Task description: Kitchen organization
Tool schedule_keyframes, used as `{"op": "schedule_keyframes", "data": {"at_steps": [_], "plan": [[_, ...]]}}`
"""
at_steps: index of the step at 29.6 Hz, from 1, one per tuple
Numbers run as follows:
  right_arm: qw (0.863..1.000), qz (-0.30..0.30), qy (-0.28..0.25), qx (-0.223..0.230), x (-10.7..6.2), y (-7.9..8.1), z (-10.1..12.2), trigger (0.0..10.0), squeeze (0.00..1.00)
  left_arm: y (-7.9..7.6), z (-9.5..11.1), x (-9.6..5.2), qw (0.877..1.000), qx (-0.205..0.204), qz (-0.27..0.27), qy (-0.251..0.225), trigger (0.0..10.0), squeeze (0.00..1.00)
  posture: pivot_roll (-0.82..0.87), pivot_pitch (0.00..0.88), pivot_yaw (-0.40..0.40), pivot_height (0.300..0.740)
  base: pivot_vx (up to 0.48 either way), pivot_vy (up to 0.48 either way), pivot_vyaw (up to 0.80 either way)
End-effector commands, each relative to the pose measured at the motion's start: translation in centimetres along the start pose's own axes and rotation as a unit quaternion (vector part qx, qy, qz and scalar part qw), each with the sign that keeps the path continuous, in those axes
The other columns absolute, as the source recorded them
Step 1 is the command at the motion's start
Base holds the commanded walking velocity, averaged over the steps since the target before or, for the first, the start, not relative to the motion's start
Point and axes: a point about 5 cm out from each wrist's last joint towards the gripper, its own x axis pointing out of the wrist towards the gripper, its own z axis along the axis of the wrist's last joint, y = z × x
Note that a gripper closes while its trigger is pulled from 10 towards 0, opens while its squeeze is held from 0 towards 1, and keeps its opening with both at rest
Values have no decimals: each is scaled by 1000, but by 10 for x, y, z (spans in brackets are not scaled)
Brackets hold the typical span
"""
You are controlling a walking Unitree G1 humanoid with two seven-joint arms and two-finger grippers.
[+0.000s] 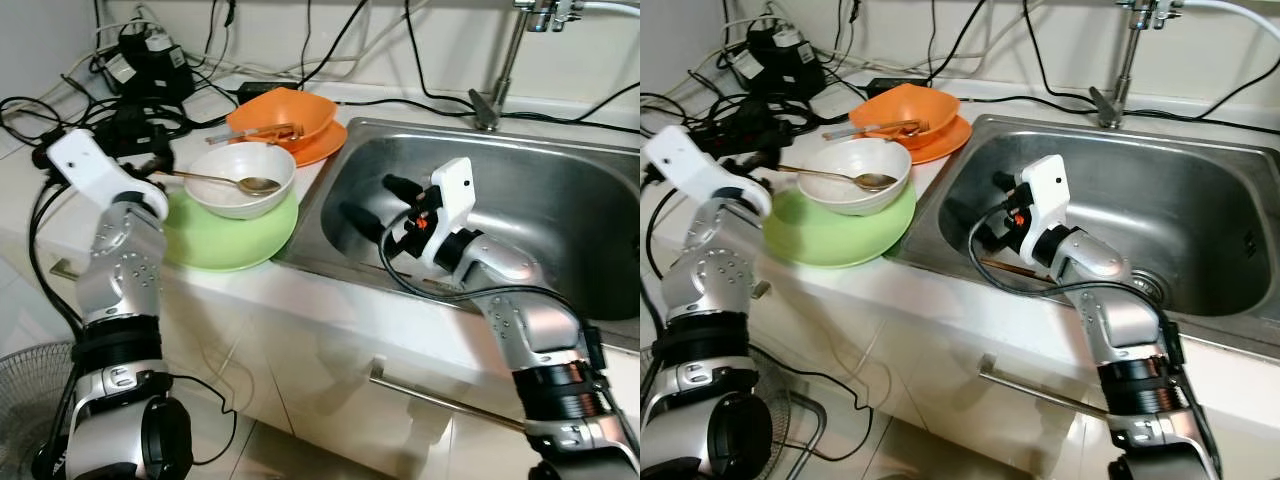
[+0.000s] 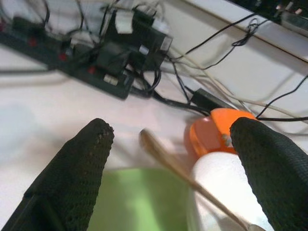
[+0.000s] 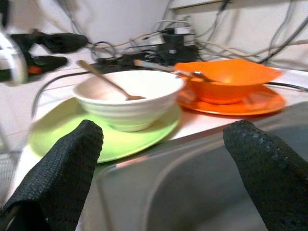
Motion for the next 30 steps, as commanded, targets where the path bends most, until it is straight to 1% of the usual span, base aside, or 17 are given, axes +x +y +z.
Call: {"op": "schedule_keyframes", "data": {"at_steps": [1, 2, 3, 6, 8, 10, 12, 17, 18, 19, 20, 21, 23, 30], "plan": [[1000, 26, 4, 3, -1, 6, 1, 10000, 90, 0, 4, 4, 1000, -22, 3, -2, 10000, 0, -93, 0, 133, 740, 0, 0, 0], [999, 38, 9, 1, -3, 8, 2, 10000, 90, 1, 2, 5, 999, -37, 8, 5, 10000, 0, -95, 0, 133, 740, 0, 0, 0], [999, 46, 10, -1, -4, 9, 2, 10000, 90, 2, 2, 6, 999, -42, 9, 8, 10000, 0, -96, 0, 133, 740, 0, 0, 0], [998, 68, 17, -9, -8, 14, 5, 10000, 90, 3, 1, 9, 999, -48, 9, 12, 10000, 0, -99, 0, 134, 740, 0, 0, 0], [996, 81, 20, -13, -10, 17, 8, 10000, 90, 4, 0, 11, 998, -61, 6, 20, 10000, 0, -99, 0, 135, 740, 0, 0, 0], [995, 93, 21, -13, -11, 21, 10, 10000, 90, 4, -2, 14, 996, -89, -3, 30, 10000, 0, -100, 0, 136, 740, 0, 0, 0], [995, 101, 20, -12, -11, 24, 11, 10000, 90, 3, -4, 17, 993, -107, -11, 39, 10000, 0, -100, 0, 137, 740, 0, 0, 0], [994, 106, 23, -12, -12, 27, 11, 10000, 90, 0, -6, 22, 990, -126, -28, 52, 10000, 0, -103, 3, 138, 740, 0, 0, 0], [994, 105, 26, -12, -12, 27, 11, 10000, 90, 0, -5, 24, 987, -147, -33, 48, 8588, 0, -105, 3, 138, 740, 0, 0, 0], [994, 105, 26, -12, -12, 27, 11, 10000, 90, 0, -5, 24, 987, -147, -33, 48, 8588, 0, -105, 3, 138, 740, 0, 0, 0], [994, 105, 27, -12, -13, 28, 11, 10000, 90, 0, -6, 25, 985, -159, -33, 53, 0, 0, -105, 4, 138, 740, 0, 0, 0], [994, 105, 27, -12, -13, 28, 11, 10000, 90, 0, -6, 25, 985, -159, -33, 53, 0, 0, -105, 4, 138, 740, 0, 0, 0], [994, 109, 27, -8, -15, 29, 12, 10000, 86, -2, -5, 26, 979, -193, -51, 51, 0, 0, -108, 5, 139, 740, 0, 0, 0], [993, 112, 30, -10, -17, 28, 12, 10000, 86, -2, -3, 28, 977, -199, -57, 51, 0, 0, -110, 4, 139, 740, 0, 0, 0]]}}
